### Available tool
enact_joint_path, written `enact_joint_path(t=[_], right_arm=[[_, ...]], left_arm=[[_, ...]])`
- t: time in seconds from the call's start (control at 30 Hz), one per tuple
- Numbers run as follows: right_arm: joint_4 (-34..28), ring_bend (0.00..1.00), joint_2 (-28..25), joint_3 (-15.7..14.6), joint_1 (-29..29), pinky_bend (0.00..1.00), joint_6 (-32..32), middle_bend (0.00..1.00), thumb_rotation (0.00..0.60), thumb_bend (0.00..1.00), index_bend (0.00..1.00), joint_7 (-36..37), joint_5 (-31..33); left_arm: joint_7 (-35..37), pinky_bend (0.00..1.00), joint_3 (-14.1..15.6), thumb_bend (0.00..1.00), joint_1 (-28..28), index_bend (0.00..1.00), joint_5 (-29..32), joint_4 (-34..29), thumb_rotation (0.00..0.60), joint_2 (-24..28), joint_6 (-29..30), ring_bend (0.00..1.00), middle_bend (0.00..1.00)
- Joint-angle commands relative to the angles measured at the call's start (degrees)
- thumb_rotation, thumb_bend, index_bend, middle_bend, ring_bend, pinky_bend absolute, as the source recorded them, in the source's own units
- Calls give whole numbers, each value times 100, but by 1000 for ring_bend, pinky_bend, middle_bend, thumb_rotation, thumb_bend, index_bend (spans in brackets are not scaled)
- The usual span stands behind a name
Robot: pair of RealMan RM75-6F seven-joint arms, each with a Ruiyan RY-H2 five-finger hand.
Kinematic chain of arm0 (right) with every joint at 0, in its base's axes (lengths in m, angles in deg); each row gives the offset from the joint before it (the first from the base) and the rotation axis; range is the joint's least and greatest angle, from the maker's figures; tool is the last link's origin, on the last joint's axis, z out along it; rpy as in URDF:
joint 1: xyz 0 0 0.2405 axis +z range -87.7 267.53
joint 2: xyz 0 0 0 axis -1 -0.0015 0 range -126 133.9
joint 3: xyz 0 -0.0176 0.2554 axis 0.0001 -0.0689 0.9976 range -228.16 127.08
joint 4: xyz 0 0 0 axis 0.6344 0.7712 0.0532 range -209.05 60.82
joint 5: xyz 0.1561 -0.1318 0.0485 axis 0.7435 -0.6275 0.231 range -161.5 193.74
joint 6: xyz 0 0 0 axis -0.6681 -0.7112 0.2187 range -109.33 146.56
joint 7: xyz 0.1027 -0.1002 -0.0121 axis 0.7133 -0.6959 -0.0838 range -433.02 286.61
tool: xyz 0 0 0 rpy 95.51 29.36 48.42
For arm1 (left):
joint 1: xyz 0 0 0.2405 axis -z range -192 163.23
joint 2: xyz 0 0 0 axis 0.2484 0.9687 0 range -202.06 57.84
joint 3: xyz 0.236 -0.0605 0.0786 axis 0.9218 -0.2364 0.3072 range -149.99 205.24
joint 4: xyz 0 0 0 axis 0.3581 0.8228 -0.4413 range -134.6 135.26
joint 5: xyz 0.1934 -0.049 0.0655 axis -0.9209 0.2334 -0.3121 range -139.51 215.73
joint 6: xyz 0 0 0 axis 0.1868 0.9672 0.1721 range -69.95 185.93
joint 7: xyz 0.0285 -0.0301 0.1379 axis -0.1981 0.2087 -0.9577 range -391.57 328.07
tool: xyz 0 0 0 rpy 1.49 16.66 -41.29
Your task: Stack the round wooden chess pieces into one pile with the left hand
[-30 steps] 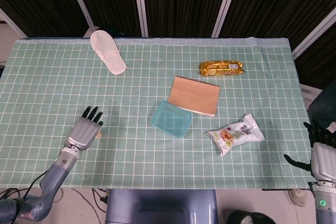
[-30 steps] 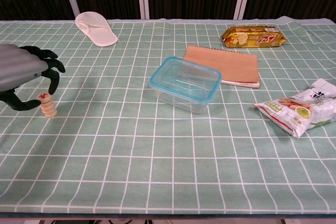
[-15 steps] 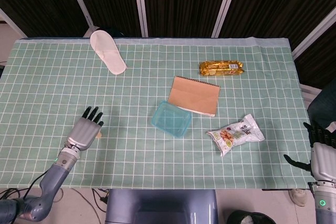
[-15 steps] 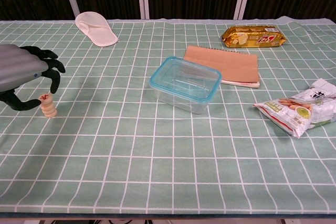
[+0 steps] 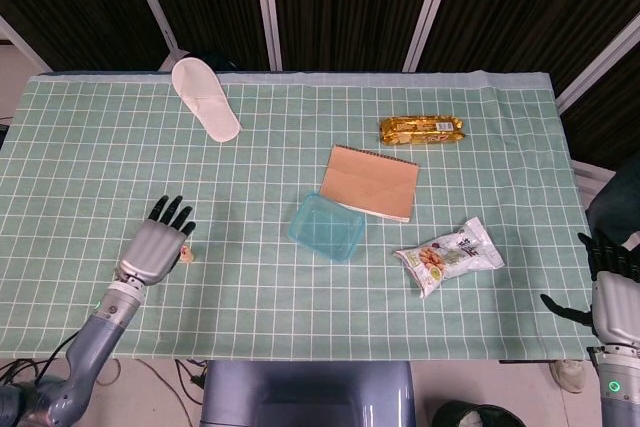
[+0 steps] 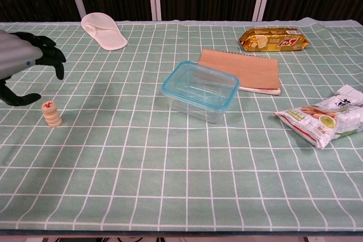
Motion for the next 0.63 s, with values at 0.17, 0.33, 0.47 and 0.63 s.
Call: enact_joint_path(t=[0.17,0.33,0.47,0.63], right_arm=[[19,63,8,-16,-2,0,-37,0,600,205,113,31,-88],[96,63,10,-60,-3,0,-101,0,600,205,113,213,-345],[199,63,2,-107,2,0,-160,0,600,204,113,459,-622],[327,63,3,-177,5,0,-188,0,600,205,110,646,-846]], left_arm=[[912,92,116,351,-633,100,-678,-326,600,474,847,0,107],[1864,91,278,343,-1126,49,-1061,-142,600,632,1275,0,88],[2238,91,351,340,-1389,13,-1281,67,600,718,1501,0,59],[2772,91,287,338,-1732,0,-1394,195,600,877,1881,0,39]])
